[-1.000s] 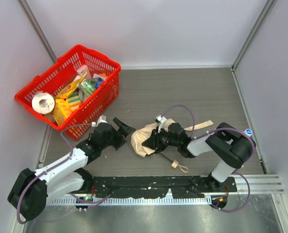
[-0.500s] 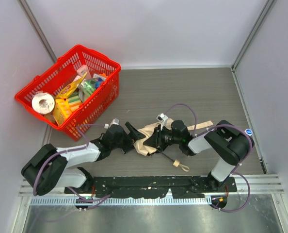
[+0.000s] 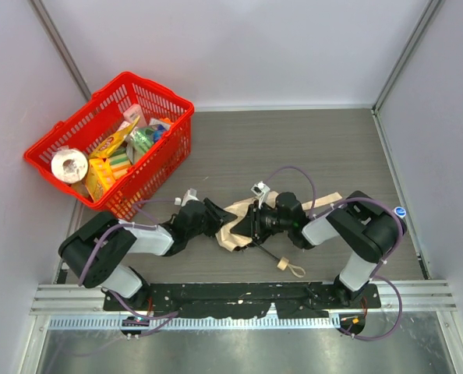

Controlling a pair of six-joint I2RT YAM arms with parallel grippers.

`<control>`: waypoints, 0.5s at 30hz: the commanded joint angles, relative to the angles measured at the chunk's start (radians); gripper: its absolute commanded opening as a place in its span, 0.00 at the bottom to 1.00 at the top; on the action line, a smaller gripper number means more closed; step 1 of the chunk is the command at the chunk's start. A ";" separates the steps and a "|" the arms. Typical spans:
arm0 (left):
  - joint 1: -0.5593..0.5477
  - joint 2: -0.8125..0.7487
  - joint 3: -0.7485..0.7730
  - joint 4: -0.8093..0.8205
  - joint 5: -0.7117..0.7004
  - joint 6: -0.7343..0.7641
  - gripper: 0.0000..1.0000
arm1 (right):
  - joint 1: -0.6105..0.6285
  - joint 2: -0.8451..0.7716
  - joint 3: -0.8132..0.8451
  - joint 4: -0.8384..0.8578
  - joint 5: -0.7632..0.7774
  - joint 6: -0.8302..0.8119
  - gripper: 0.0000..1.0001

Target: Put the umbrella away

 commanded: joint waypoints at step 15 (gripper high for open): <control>-0.008 0.031 -0.020 0.066 -0.005 0.005 0.00 | 0.191 -0.338 0.355 -1.176 0.482 -0.285 0.70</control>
